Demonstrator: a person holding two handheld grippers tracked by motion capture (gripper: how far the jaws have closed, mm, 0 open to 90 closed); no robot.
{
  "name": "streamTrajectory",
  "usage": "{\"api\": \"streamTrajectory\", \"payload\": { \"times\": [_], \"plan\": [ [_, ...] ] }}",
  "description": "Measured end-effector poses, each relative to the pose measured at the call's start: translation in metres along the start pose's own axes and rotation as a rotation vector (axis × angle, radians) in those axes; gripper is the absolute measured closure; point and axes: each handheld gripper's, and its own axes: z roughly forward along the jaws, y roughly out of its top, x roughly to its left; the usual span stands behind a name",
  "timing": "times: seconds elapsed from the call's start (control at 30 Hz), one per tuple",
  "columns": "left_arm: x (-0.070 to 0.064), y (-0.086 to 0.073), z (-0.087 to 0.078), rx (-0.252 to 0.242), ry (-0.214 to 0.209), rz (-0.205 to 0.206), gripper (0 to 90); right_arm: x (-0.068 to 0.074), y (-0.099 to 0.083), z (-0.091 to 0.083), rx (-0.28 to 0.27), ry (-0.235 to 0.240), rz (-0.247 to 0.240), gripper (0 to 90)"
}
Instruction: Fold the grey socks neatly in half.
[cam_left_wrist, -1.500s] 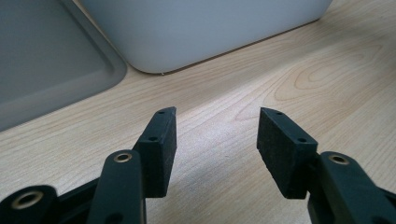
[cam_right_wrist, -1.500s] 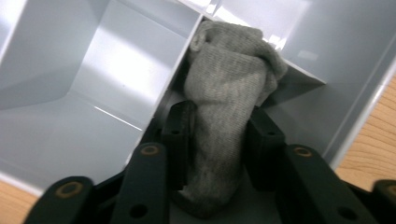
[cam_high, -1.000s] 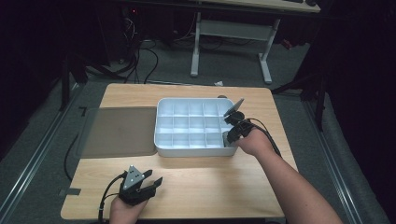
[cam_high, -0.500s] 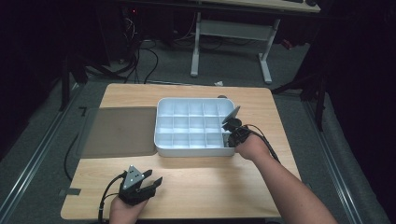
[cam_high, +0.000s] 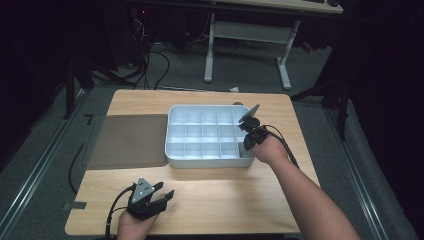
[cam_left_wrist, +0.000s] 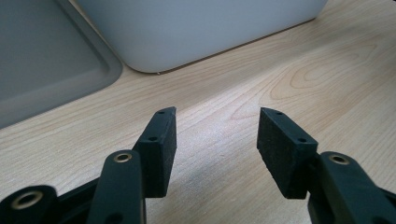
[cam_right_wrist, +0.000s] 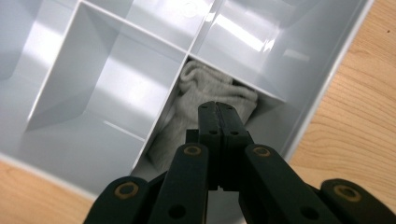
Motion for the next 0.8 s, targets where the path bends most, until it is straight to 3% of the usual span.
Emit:
{"api": "streamTrajectory", "payload": {
  "times": [0.17, 0.47, 0.8],
  "plan": [
    [0.0, 0.0, 0.0, -0.001, 0.001, -0.003, 47.9, -0.002, 0.006, 0.012, 0.026, -0.001, 0.021, 90.0],
    [0.0, -0.001, 0.0, 0.003, 0.0, -0.001, 47.9, 0.0, 0.009, 0.026, 0.069, -0.011, 0.01, 90.0],
    [0.0, -0.001, 0.001, 0.004, -0.004, 0.0, 47.9, 0.002, 0.009, 0.031, 0.073, -0.023, -0.007, 90.0]
  ]
}}
